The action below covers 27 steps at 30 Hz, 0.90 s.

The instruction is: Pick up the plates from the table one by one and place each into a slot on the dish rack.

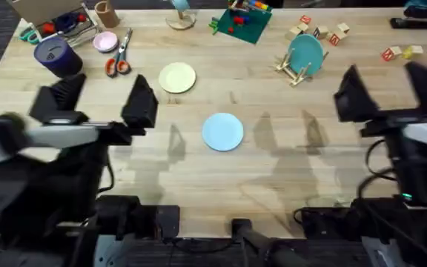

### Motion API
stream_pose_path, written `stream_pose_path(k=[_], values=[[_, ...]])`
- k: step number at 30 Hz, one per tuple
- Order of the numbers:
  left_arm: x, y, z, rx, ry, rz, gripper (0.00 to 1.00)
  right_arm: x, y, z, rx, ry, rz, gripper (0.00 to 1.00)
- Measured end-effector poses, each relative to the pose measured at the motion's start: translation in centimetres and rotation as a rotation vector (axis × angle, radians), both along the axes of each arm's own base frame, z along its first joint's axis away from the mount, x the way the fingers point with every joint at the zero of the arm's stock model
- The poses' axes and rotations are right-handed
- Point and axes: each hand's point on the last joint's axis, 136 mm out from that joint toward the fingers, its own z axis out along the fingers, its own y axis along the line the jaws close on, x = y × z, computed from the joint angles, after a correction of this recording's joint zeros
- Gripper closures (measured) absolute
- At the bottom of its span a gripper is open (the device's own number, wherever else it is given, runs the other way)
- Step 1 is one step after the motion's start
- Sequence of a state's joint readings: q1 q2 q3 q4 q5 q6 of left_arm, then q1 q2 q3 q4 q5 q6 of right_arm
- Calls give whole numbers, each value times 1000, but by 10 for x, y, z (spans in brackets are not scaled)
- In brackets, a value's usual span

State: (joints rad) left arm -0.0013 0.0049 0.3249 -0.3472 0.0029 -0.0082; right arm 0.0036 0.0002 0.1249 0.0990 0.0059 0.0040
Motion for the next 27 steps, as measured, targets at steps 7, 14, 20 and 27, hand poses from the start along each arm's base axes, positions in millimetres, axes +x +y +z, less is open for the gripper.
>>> stream_pose_path(k=[7, 14, 20, 27], values=[[-13, 0, 36, 0, 82, 1, 8, -7, 0, 33, 0, 98, 0, 6], [-2, 0, 34, -7, 356, 1, 10, 6, 0, 42, 2, 334, 0, 6], [12, -2, 30, -11, 566, -10, 10, 22, 0, 44, 2, 529, 0, 7], [30, -10, 21, -30, 774, -50, 10, 43, 0, 34, 0, 750, -1, 5]])
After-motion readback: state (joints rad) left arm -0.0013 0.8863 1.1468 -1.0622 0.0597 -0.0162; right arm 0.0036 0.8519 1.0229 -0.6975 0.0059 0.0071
